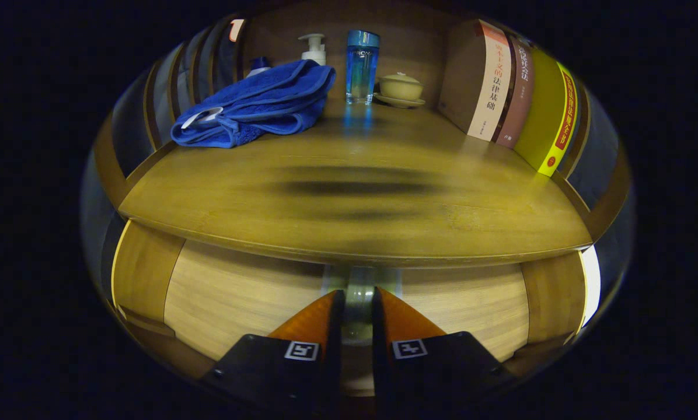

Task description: Pull open the drawer, take out the items inside it, and place them on the countertop above the cabinet.

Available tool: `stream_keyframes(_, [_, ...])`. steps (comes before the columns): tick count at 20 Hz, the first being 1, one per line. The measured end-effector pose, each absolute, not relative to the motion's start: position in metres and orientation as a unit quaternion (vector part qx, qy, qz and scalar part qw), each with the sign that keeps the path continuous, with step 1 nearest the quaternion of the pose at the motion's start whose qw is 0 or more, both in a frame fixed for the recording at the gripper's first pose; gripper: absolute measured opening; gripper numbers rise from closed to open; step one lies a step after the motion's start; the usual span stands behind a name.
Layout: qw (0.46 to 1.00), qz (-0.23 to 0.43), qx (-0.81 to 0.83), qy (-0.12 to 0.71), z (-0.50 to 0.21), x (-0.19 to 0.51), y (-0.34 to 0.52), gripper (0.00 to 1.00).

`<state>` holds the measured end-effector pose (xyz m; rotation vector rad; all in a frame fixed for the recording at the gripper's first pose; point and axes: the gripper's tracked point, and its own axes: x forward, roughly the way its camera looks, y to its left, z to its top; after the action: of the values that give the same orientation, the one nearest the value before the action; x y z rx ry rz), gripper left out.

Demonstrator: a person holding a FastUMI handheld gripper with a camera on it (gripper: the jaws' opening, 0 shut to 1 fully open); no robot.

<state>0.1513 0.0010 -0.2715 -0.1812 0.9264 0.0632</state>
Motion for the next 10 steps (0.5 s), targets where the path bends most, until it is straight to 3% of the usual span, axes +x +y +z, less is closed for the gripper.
stream_keyframes(4, [0.891,0.045,-0.093,0.443,-0.264,0.136,0.005,0.25])
stream_keyframes(10, [0.902,0.051,-0.091,0.42,-0.238,0.116,0.0,0.25])
